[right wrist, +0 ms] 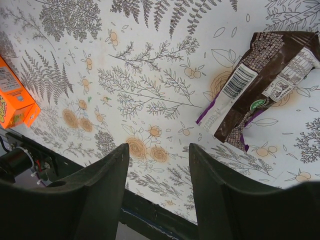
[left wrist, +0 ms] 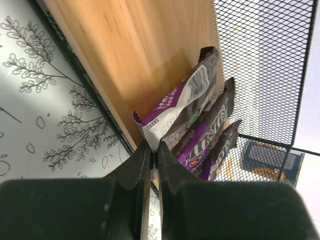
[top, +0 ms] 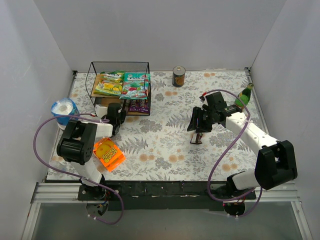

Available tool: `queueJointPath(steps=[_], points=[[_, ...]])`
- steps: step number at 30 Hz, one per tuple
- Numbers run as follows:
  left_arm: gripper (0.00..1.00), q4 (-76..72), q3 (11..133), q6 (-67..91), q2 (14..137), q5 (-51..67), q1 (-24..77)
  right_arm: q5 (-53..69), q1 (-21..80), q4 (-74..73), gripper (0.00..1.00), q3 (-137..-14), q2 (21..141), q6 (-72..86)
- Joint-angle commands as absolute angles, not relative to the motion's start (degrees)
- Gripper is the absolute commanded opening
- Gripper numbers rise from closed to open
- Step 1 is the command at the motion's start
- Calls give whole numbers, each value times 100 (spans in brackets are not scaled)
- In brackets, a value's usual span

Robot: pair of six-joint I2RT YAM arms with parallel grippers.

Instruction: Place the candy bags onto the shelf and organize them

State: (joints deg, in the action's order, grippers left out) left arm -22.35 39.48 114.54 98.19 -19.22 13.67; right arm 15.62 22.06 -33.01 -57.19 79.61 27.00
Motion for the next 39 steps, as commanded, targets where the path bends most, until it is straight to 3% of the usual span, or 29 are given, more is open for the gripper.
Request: queueJointPath(steps=[1,6,13,18,19,26,36,39], points=[[2,-2355,3990,14335,9879,-2153,1398,1670,2162,-3243,58,-5660,7857,2619],[20,-2347,4096,14291,9967,-2153,1406,1661,2145,-3243,58,-5634,7849,2628],[29,-2216,4166,14107,9809,-2171,1441,1661,2136,-3226,58,-5634,7866,2654],[50,-2004,4140,13913,9616,-2206,1450,1608,2127,-3234,59,-5616,7884,2663],[57,-1917,4140,13887,9554,-2206,1459,1582,2127,-3252,60,-5616,7884,2672],[74,-1635,4017,13860,9282,-2241,1494,1354,2074,-3357,66,-5642,7831,2742],[78,-662,3902,13756,8624,-2022,1635,572,1802,-3647,66,-5590,7796,2874],[84,-38,3877,13729,8272,-1645,1775,414,1653,-3569,66,-5459,7866,2813]])
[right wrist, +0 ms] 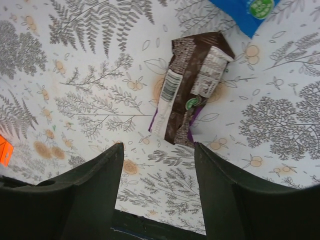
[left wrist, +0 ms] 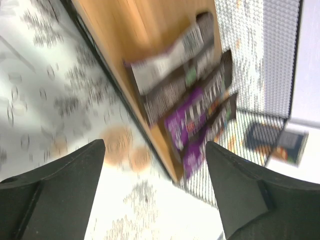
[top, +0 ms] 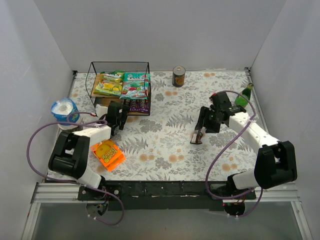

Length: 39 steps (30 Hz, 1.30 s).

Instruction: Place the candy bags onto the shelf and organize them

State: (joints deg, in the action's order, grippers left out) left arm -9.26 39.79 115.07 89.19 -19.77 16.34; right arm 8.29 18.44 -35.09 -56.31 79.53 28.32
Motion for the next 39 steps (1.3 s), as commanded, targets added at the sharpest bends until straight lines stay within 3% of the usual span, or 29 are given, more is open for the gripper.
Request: queueJointPath(steps=[1,4,9,17,28,31,39], points=[[87,-35,3806,13520,8184,-1461,1775,378,1644,-3516,66,-5415,7953,2795],[98,588,3569,12958,7710,-976,1828,387,1591,-3489,66,-5396,8199,2786],[98,1413,3367,11937,7076,-564,1837,658,1503,-3349,58,-5291,8499,2795],[98,1538,3278,10969,6504,448,1828,817,1503,-3050,50,-4984,8956,2716],[98,1336,3357,10503,6696,966,1994,1036,1494,-2813,36,-4992,8999,2821],[98,1187,3384,10599,6960,1098,2179,1388,1582,-2647,27,-5089,9289,3137],[98,826,3427,10855,7505,1353,2452,1731,2583,-1988,13,-5264,9667,4586]])
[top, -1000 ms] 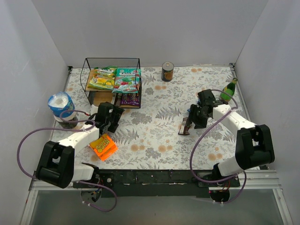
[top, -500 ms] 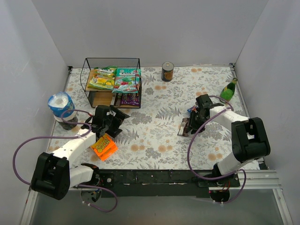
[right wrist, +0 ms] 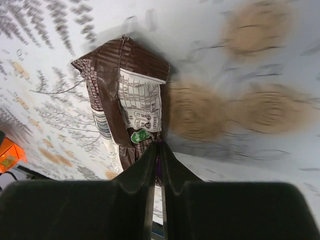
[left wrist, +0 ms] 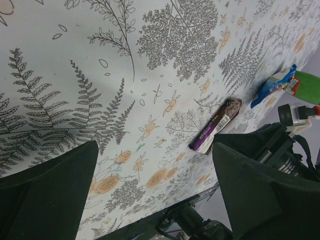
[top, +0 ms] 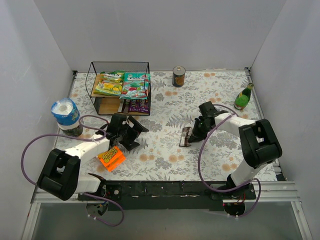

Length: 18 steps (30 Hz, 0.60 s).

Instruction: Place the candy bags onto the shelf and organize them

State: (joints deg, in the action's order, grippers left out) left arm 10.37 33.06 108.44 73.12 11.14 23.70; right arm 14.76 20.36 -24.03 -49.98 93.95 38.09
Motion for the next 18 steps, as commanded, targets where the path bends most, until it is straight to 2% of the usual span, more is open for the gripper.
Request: queueJointPath(steps=[1,4,8,15,18], points=[[98,835,3489,10846,7584,1406,2461,1714,2697,-1960,12,-5326,9711,4666],[98,835,3594,10793,7822,1494,2522,1863,2979,-1846,9,-5589,9844,4974],[98,818,3665,10758,7928,1564,2601,1565,2971,-2161,15,-5818,9625,4905],[98,826,3586,10670,7954,1679,2663,1643,2936,-2215,15,-5309,9474,4430],[95,835,3586,10652,7989,1758,2680,1591,2944,-2136,13,-5239,9589,4342]])
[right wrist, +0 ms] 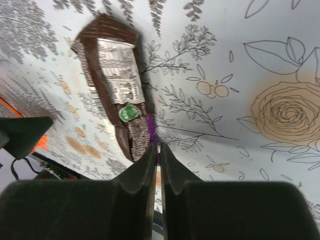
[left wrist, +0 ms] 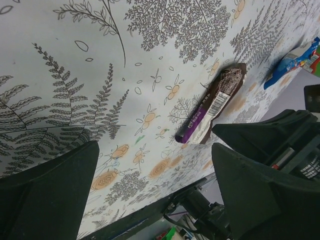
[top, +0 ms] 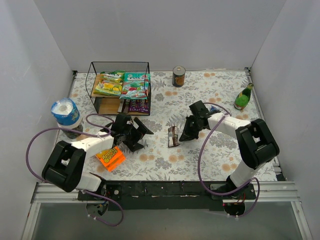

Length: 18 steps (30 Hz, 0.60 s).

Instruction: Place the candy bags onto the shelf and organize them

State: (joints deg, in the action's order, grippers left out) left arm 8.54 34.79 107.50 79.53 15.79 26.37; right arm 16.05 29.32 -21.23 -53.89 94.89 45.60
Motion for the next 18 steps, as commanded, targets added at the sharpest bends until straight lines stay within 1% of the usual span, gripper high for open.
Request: queueJointPath(steps=[1,2,4,5,7,11,18], points=[[93,826,3577,10652,8007,1767,2698,1573,2944,-2101,11,-5203,9598,4333],[87,826,3595,10618,8033,1775,2707,1565,2953,-2022,10,-5203,9624,4263],[82,826,3630,10591,8068,1802,2768,1617,2979,-1995,5,-5290,9764,4210],[76,826,3630,10591,8103,1810,2786,1643,3006,-1934,4,-5317,9817,4175],[75,835,3647,10608,8147,1828,2874,1722,3102,-1855,2,-5405,9975,4149],[75,835,3639,10714,8200,1828,3006,1836,3401,-1907,1,-5931,10466,4140],[77,879,3691,10854,8288,1802,3032,1837,3990,-2223,1,-6951,11100,4140]])
